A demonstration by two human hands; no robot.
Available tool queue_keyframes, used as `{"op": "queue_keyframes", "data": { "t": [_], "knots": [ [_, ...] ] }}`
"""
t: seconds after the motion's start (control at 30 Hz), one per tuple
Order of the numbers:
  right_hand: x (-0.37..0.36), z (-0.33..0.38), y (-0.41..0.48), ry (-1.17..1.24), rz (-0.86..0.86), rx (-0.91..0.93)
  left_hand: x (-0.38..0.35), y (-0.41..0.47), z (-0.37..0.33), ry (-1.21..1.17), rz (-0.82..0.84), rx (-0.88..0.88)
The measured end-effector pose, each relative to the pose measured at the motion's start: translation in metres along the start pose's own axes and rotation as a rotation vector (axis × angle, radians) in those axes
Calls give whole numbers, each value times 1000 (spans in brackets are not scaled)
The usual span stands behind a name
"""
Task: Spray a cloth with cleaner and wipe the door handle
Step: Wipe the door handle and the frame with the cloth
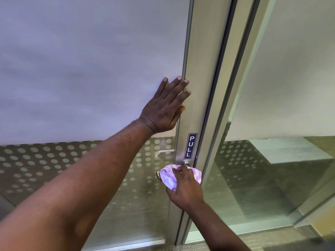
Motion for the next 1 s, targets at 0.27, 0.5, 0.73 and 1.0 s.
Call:
{"op": "queue_keyframes", "data": {
  "t": [0.27, 0.5, 0.73, 1.0],
  "knots": [
    [10, -37, 12, 8, -40, -66, 0, 0, 0, 1, -2, -2],
    [-1, -20, 6, 150, -12, -159, -1, 0, -1, 3, -11, -7],
    [-13, 13, 2, 161, -48, -162, -1, 0, 0, -1, -7, -3],
    [-21, 28, 3, 114, 2, -105, 0, 0, 0, 5, -25, -7]
  ]
}}
Point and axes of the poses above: each hand's wrist, its own y-axis towards the middle knuckle, its own x-axis out of the back of the hand, z = x × y, the point moved 10 cm from there along y, towards the middle knuckle, and after that the axes turned 15 degrees about -x, right-handed, at the moved point
